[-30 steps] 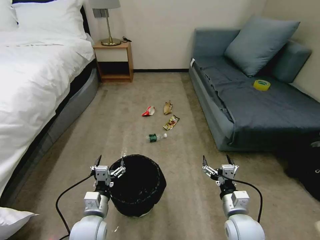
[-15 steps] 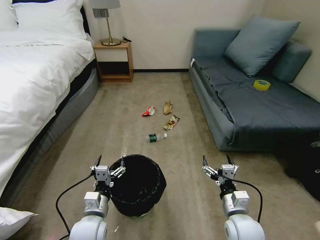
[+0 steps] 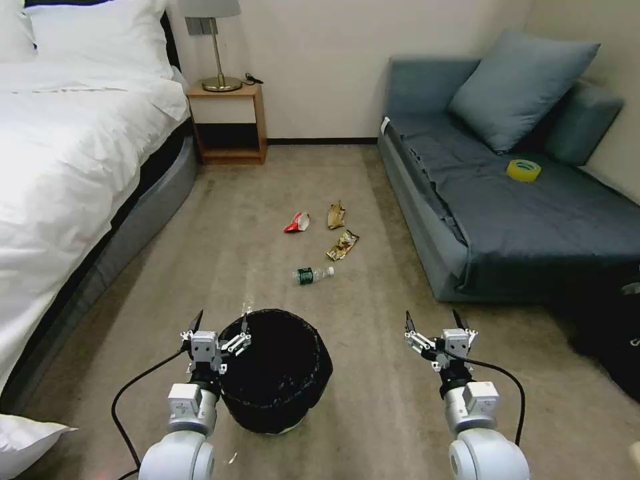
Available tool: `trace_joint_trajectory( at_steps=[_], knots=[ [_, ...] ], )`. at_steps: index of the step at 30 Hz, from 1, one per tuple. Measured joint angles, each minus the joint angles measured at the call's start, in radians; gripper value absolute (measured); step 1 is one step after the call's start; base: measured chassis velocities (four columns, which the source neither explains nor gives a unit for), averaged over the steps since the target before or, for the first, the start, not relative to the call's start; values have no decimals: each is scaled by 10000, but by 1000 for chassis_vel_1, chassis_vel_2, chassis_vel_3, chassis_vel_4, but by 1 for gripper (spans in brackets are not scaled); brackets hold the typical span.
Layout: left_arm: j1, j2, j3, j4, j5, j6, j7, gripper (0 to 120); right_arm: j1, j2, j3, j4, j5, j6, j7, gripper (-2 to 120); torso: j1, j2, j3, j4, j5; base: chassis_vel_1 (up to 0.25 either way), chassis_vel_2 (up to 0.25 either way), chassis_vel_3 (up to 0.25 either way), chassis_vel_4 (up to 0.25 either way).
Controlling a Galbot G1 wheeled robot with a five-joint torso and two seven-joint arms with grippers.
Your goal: Pick up the trash bin, then pick up the garbage on the floor and place it into the trash bin.
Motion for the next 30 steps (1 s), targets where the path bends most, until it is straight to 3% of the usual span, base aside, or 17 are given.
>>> trace_joint_trajectory(
  at_steps=[30],
  knots=[
    [0,0,0,0,0,0,0,100,0,0,0,0,0,0,0,100,0,0,0,0,0,0,0,0,0]
  ],
)
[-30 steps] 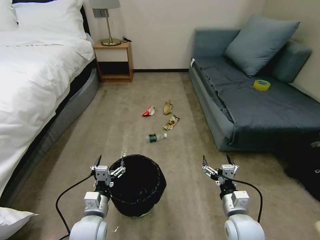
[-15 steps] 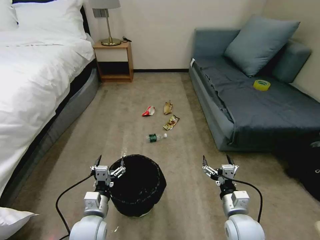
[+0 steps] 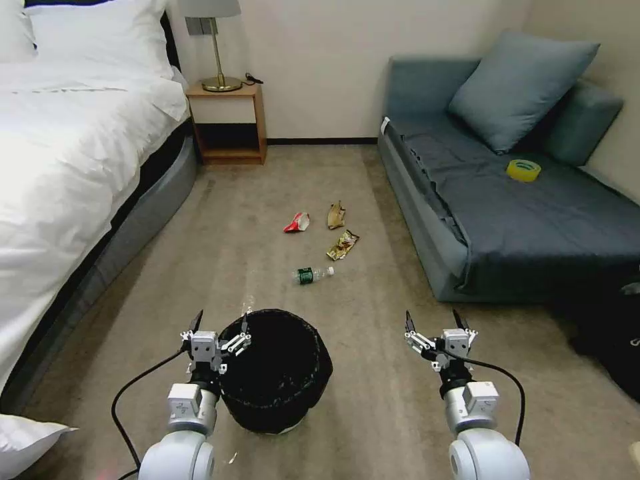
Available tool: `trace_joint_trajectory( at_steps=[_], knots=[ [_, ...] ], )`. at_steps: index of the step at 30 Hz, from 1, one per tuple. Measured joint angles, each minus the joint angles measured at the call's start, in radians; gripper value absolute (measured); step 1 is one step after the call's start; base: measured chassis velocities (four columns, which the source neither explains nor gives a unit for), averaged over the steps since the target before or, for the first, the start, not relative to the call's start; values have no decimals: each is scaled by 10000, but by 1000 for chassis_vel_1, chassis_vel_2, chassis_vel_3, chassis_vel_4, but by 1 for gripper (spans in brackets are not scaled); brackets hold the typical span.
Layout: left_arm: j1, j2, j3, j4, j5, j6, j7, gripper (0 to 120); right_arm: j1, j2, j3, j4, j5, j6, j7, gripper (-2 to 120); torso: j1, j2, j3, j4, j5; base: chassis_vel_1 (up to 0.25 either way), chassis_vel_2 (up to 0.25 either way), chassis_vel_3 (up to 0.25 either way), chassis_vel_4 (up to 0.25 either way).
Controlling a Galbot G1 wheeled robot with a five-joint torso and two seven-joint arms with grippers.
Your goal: Pick up the trash bin, then pick up the garbage on the floor and place it into the trash bin.
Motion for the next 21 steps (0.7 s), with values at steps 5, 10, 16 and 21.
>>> trace_joint_trajectory(
  at_steps=[5,10,16,21],
  knots=[
    [0,0,0,0,0,0,0,100,0,0,0,0,0,0,0,100,0,0,0,0,0,0,0,0,0],
    [-5,0,-2,-11,-11,37,-1,100,9,34,-4,74,1,-104,28,100,0,0,0,0,0,0,0,0,0],
    [-289,28,-224,-563,-616,1144,-103,100,271,529,-167,1237,71,-1556,572,100,0,0,0,0,-1,0,0,0,0],
    [-488,111,-380,-1009,-1128,2022,-179,100,419,1000,-256,2310,247,-2738,1075,100,0,-2,3,-1,-3,0,0,0,0]
  ],
)
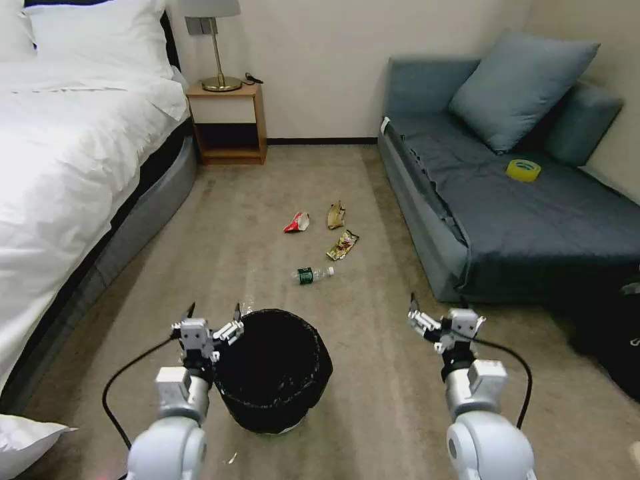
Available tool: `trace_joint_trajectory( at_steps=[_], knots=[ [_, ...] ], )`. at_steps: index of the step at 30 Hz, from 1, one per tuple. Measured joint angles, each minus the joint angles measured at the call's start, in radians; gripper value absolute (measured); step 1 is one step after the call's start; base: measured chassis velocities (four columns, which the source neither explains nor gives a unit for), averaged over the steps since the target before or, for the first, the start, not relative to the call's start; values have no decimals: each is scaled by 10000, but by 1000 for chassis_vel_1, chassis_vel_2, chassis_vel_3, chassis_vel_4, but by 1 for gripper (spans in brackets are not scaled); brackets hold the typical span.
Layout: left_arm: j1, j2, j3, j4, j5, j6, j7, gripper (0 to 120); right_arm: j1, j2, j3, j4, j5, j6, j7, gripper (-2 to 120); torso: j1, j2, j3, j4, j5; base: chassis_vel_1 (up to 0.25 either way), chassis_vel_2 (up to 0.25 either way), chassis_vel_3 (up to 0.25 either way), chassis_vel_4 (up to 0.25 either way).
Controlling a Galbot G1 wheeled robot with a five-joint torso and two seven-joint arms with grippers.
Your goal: Pick up the trash bin, then pick up the garbage on the floor and place it into the trash bin.
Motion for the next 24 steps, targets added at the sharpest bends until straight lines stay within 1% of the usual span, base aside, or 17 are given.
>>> trace_joint_trajectory(
  at_steps=[1,2,3,4,6,7,8,10,15,17,18,20,21,22,23,24],
  knots=[
    [-38,38,-35,-108,-103,142,-17,100,16,32,0,109,18,-66,44,100,-1,1,-3,2,-3,0,0,0,0],
    [-131,138,-127,-377,-351,500,-60,100,24,75,8,244,42,-156,129,100,-1,2,-5,0,-1,0,0,0,0],
    [-131,138,-127,-377,-351,500,-60,100,24,75,8,244,42,-156,129,100,-1,2,-5,0,-1,0,0,0,0],
    [-202,238,-213,-608,-635,921,-103,100,-14,78,6,262,68,-223,175,100,0,1,-3,2,4,0,0,0,0],
    [-374,432,-374,-1096,-1152,1684,-175,100,-36,78,6,303,71,-231,203,100,-1,2,-4,1,1,0,0,0,0],
    [-374,432,-374,-1096,-1152,1684,-175,100,-36,78,6,303,71,-231,203,100,-1,2,-4,1,1,0,0,0,0],
    [-437,507,-439,-1273,-1348,1969,-205,100,-52,79,2,302,76,-234,216,100,-1,1,-3,0,8,0,0,0,0],
    [-466,543,-465,-1365,-1463,2142,-221,100,-50,79,0,302,77,-233,228,100,-1,1,-3,1,0,0,0,0,0],
    [-472,572,-472,-1421,-1561,2258,-272,100,-52,101,-4,302,88,-226,245,100,-1,2,-3,2,2,0,0,0,0],
    [-467,683,-467,-1568,-1916,2608,-575,100,-48,104,0,303,109,-226,250,100,-1,1,-3,1,2,0,0,0,0],
    [-467,683,-467,-1568,-1916,2608,-575,100,-48,104,0,303,109,-226,250,100,-1,1,-3,1,2,0,0,0,0],
    [-422,916,-427,-1841,-2633,3272,-1203,100,-41,102,4,303,122,-222,260,100,-1,1,-3,2,2,0,0,0,0],
    [-407,984,-415,-1918,-2848,3474,-1399,100,-41,102,4,303,124,-219,262,100,0,1,-3,2,2,0,0,0,0],
    [-367,1169,-380,-2128,-3434,4010,-1907,100,-48,98,4,298,126,-205,272,100,-1,1,-3,1,2,0,0,0,0],
    [-367,1169,-380,-2128,-3434,4010,-1907,100,-48,98,4,298,126,-205,272,100,-1,1,-3,1,2,0,0,0,0],
    [-343,1289,-360,-2267,-3801,4353,-2239,100,-52,97,2,286,127,-198,274,100,0,1,-3,1,2,0,0,0,0]
  ],
)
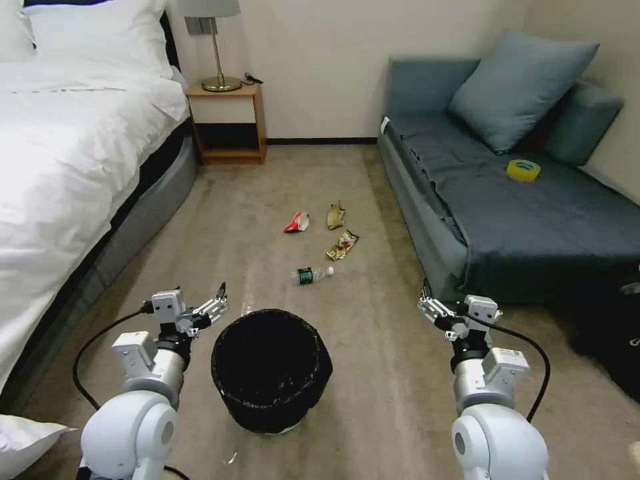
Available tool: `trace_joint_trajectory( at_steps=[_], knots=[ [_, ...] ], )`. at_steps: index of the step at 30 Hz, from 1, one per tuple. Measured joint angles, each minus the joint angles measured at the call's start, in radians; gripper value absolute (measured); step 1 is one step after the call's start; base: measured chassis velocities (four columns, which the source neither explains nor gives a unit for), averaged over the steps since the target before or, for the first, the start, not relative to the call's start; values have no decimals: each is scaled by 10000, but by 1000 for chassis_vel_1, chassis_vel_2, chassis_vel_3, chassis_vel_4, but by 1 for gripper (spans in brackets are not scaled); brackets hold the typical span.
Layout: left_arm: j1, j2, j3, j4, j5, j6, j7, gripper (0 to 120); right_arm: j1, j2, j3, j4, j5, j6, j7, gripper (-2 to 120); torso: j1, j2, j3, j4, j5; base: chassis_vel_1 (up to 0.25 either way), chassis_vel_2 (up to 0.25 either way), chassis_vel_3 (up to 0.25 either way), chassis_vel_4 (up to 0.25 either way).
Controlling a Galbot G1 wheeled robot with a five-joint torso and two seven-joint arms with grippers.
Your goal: Pick up the trash bin, then pick up the garbage on the floor and place it into the trash bin.
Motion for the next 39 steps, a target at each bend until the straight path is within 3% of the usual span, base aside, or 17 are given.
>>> trace_joint_trajectory(
  at_steps=[1,4,11,14,18,19,20,32,39],
  knots=[
    [31,145,27,-158,-444,415,-390,100,0,-1,-7,-14,1,5,2,100,-1,0,0,0,0,0,0,0,0],
    [71,321,58,-367,-1002,938,-880,100,5,-3,-19,-23,4,7,2,100,0,0,0,0,1,0,0,0,0],
    [82,361,78,-397,-1123,1032,-1001,100,55,-6,-45,-97,24,19,2,100,0,1,1,0,0,0,0,0,0],
    [88,644,470,99,-1688,1058,-2035,100,65,-9,-58,-144,27,43,1,100,0,1,2,0,-4,0,0,0,0],
    [23,674,668,569,-1839,1039,-2536,100,79,-10,-67,-150,28,52,-3,100,-1,2,0,-1,8,0,0,0,0],
    [-23,637,844,997,-1885,1051,-2742,100,87,-11,-59,-172,33,51,-3,100,0,1,2,1,-11,0,0,0,0],
    [-77,635,928,1214,-1940,1042,-2869,100,97,-12,-58,-176,34,61,-4,100,0,2,1,1,3,0,0,0,0],
    [-521,590,1420,1791,-2820,1009,-3526,100,76,-15,-83,-228,10,114,-10,100,0,1,1,0,1,0,0,0,0],
    [-826,650,1571,2477,-3030,998,-3748,100,80,-15,-81,-245,-4,140,-11,100,0,2,1,0,1,0,0,0,0]
  ],
)
